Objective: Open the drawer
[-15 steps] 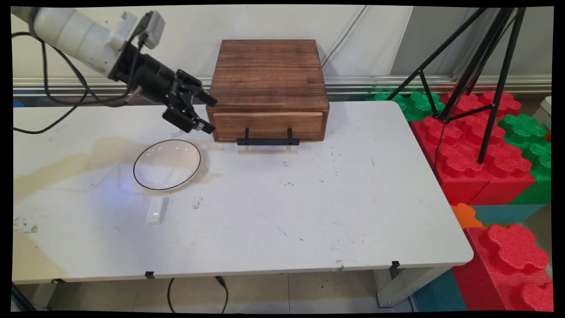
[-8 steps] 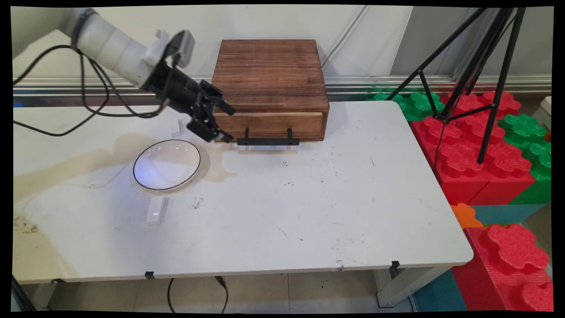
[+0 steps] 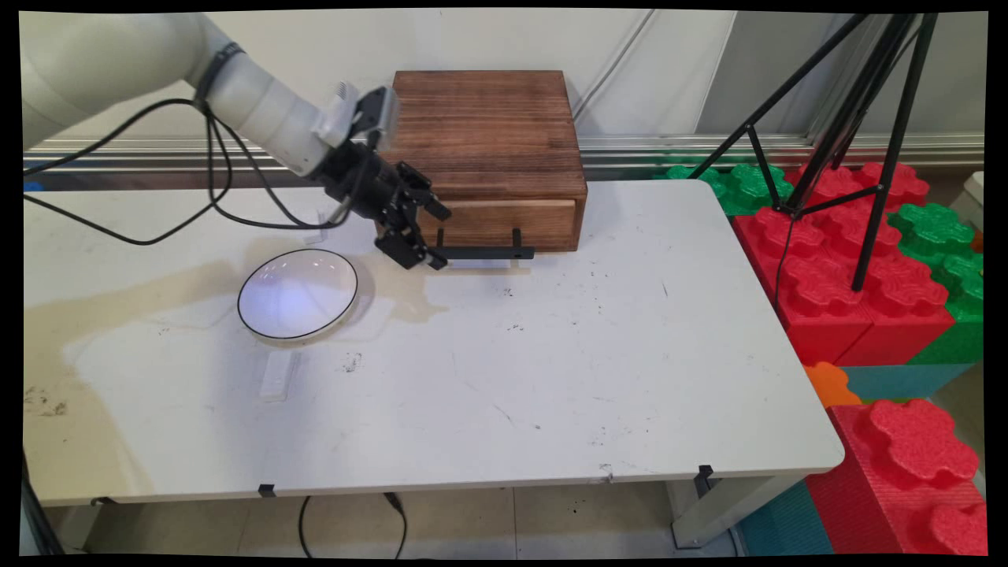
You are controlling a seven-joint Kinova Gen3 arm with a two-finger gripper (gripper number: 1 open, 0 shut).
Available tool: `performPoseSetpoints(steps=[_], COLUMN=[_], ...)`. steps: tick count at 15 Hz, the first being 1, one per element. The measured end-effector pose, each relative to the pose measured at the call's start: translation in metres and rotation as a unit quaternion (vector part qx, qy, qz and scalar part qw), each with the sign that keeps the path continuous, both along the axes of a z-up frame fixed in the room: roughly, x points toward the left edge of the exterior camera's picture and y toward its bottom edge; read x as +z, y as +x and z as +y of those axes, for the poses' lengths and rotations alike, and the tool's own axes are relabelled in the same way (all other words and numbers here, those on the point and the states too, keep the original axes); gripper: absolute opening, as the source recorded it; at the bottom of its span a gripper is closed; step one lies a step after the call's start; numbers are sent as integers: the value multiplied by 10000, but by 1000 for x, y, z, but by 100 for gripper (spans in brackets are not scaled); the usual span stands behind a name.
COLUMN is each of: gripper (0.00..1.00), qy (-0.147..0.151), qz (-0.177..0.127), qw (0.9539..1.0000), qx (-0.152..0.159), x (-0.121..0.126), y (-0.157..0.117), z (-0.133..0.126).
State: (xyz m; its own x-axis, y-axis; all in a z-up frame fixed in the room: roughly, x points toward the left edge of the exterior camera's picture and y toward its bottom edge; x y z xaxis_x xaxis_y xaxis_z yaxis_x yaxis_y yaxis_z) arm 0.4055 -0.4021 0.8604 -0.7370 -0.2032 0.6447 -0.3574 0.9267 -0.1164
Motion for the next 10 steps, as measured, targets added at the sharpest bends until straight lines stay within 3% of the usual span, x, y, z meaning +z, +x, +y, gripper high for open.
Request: performPoseSetpoints(steps=[10], gripper=[100], qy=[-28], qz=[-448], qw=[9990], qx=[-57], x=[-28], y=[-38], z=[-26])
